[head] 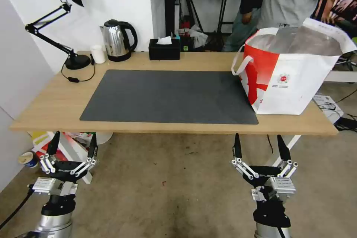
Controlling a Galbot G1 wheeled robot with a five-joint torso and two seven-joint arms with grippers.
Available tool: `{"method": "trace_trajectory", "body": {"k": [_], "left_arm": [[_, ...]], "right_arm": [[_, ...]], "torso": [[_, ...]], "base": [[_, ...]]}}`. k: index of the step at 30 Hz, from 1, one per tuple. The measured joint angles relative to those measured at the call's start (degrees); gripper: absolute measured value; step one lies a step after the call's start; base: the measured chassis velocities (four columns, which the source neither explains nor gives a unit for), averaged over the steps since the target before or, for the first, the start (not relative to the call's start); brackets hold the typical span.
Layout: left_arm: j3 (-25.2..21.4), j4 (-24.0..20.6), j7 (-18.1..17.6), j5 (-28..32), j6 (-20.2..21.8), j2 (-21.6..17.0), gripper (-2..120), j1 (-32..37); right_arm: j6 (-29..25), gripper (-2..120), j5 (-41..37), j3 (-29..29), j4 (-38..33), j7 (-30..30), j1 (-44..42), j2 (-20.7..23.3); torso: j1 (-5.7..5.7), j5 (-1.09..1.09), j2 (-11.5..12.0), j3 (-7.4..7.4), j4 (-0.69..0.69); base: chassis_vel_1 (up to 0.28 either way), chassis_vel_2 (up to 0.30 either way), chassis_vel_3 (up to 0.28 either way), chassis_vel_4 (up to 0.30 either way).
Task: Pick up the trash from the table and place it into the takeout bag.
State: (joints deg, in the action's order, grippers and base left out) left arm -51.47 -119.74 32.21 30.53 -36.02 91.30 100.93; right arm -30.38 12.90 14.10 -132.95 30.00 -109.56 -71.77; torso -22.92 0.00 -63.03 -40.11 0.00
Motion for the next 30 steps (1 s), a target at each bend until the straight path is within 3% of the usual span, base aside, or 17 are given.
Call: {"method": "trace_trajectory", "body": {"k": [30], "left_arm": [[0.04,1.96,1.44,1.08,-2.08,0.00,100,0.29]], "right_arm": [[0.00,100,0.00,0.00,0.00,0.00,0.00,0.00]], "torso": [[0.00,0.00,0.00,0.00,0.00]], "base": [[0.000,0.000,0.000,0.000]]}}
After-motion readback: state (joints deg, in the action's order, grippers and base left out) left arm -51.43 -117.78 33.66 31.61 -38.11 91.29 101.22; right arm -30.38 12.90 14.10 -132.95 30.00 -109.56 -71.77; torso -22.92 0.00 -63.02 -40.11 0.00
